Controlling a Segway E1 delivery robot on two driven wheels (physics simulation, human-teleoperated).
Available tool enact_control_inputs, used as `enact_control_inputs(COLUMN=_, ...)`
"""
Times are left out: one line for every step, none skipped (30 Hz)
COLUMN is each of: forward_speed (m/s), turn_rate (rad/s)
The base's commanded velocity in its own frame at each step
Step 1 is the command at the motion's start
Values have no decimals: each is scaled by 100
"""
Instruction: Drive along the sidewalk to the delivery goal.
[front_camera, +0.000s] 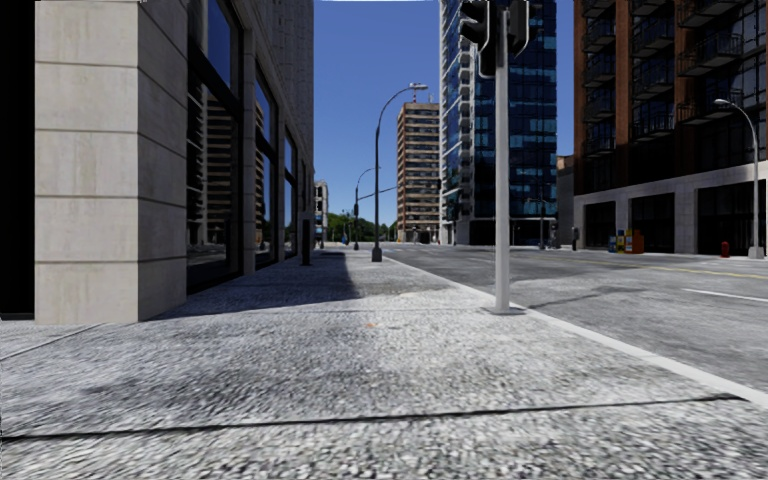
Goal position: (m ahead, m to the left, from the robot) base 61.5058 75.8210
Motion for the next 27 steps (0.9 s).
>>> enact_control_inputs(forward_speed=200, turn_rate=37)
enact_control_inputs(forward_speed=200, turn_rate=33)
enact_control_inputs(forward_speed=200, turn_rate=33)
enact_control_inputs(forward_speed=200, turn_rate=24)
enact_control_inputs(forward_speed=200, turn_rate=11)
enact_control_inputs(forward_speed=200, turn_rate=1)
enact_control_inputs(forward_speed=200, turn_rate=0)
enact_control_inputs(forward_speed=200, turn_rate=0)
enact_control_inputs(forward_speed=200, turn_rate=0)
enact_control_inputs(forward_speed=200, turn_rate=0)
enact_control_inputs(forward_speed=200, turn_rate=0)
enact_control_inputs(forward_speed=200, turn_rate=0)
enact_control_inputs(forward_speed=200, turn_rate=0)
enact_control_inputs(forward_speed=200, turn_rate=0)
enact_control_inputs(forward_speed=200, turn_rate=0)
enact_control_inputs(forward_speed=200, turn_rate=0)
enact_control_inputs(forward_speed=200, turn_rate=0)
enact_control_inputs(forward_speed=200, turn_rate=0)
enact_control_inputs(forward_speed=200, turn_rate=0)
enact_control_inputs(forward_speed=200, turn_rate=7)
enact_control_inputs(forward_speed=200, turn_rate=29)
enact_control_inputs(forward_speed=200, turn_rate=37)
enact_control_inputs(forward_speed=200, turn_rate=37)
enact_control_inputs(forward_speed=200, turn_rate=39)
enact_control_inputs(forward_speed=200, turn_rate=36)
enact_control_inputs(forward_speed=200, turn_rate=8)
enact_control_inputs(forward_speed=200, turn_rate=0)
